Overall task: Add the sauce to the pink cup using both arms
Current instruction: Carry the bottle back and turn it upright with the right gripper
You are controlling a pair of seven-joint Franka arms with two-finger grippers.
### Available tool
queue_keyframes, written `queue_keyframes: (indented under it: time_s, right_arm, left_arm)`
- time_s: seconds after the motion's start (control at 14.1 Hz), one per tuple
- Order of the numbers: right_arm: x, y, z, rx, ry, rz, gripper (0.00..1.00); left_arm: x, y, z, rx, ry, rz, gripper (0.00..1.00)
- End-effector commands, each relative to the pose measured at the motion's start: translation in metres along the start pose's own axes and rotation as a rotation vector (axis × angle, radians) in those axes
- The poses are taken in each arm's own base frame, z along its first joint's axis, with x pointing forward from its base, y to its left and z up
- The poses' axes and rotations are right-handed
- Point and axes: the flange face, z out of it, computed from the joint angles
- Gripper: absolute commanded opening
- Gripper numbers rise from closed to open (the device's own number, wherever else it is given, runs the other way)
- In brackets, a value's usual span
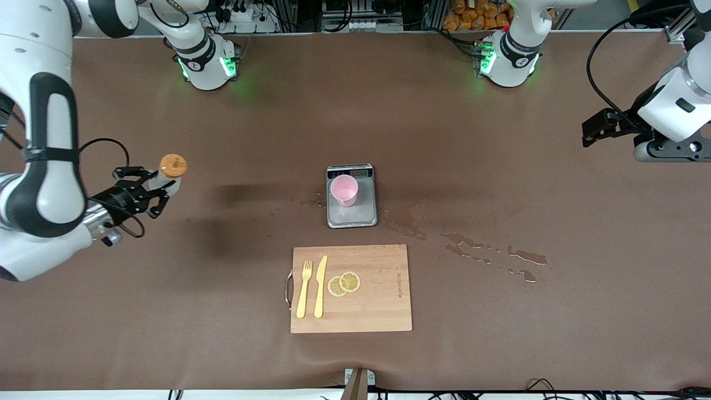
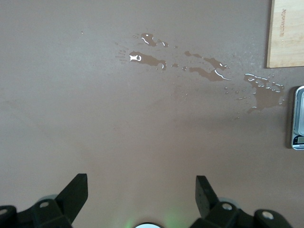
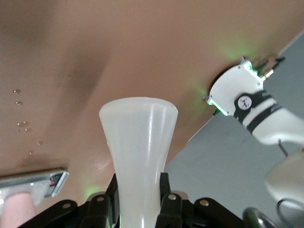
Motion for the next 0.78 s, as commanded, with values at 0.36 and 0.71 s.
queue_keyframes:
  time_s: [0.36, 0.71]
  right_arm:
    - [0.16, 0.037, 0.034, 0.191, -0.174, -0.415, 0.33]
    - [0.226, 0.049, 0.07, 0.242, -0.231, -0.498, 0.33]
  left_arm:
    - [-0.015, -0.029, -0.022, -0.049, 0.053, -0.054, 1.0]
    - [-0.024, 0.002, -0.024, -0.036, 0.025, 0.009, 1.0]
